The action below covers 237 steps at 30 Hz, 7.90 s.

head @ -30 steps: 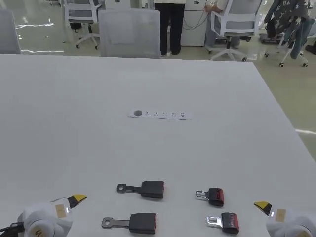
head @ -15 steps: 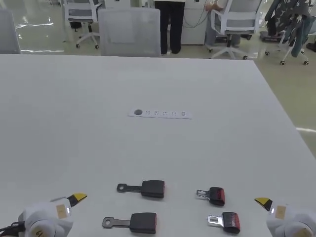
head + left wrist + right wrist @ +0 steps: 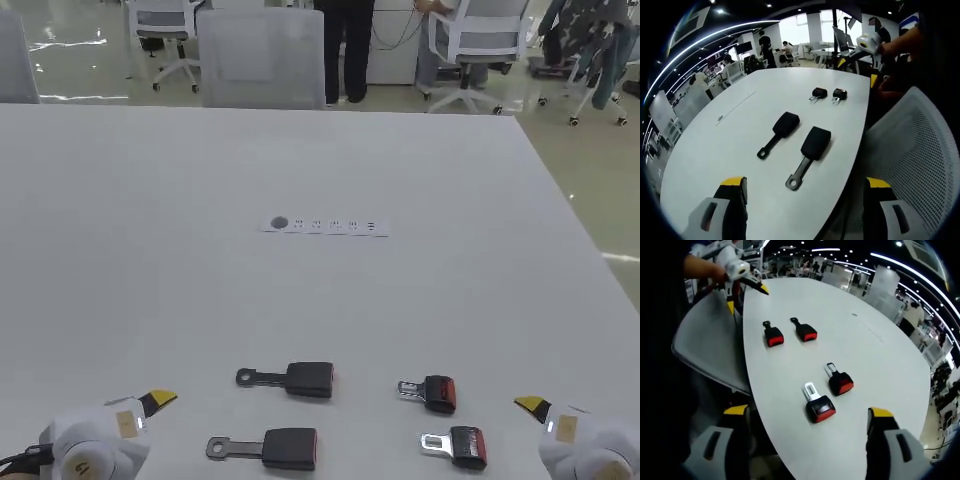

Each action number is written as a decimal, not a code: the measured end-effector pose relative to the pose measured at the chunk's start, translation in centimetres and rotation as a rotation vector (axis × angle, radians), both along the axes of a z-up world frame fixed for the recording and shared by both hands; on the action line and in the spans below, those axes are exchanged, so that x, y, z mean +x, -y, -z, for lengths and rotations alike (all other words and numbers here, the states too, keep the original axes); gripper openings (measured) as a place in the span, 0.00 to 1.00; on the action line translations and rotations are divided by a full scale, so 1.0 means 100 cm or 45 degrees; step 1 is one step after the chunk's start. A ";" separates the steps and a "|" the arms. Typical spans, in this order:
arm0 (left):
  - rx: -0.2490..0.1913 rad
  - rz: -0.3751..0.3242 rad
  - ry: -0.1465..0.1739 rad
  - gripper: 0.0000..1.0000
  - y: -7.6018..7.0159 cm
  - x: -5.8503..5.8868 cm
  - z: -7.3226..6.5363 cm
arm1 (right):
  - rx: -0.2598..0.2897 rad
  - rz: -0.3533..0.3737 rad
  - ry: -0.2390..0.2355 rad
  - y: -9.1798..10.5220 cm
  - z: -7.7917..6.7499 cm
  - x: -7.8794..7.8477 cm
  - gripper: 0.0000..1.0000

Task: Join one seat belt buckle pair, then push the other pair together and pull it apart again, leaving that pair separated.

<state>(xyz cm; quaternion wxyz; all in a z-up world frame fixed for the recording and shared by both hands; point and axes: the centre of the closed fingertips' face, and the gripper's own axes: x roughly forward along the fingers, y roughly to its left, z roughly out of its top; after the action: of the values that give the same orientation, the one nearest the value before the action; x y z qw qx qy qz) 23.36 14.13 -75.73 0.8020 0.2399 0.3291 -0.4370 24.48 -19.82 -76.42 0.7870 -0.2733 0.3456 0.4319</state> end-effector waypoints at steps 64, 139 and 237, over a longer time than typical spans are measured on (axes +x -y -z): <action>0.232 0.369 -0.093 0.67 0.057 0.039 0.056 | -0.181 -0.330 -0.101 -0.009 0.053 0.037 0.50; 0.335 0.596 -0.101 0.34 0.104 0.037 0.091 | -0.145 -0.440 -0.254 -0.083 0.087 0.015 0.35; 0.295 0.625 -0.119 0.33 0.103 0.036 0.093 | -0.125 -0.555 -0.208 -0.182 0.088 0.021 0.32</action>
<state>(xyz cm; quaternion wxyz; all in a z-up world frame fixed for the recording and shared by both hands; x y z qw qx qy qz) 26.98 3.87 -85.02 0.6232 0.3822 0.3456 -0.5883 26.56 -1.66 -85.19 0.6303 -0.3436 0.3615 0.5949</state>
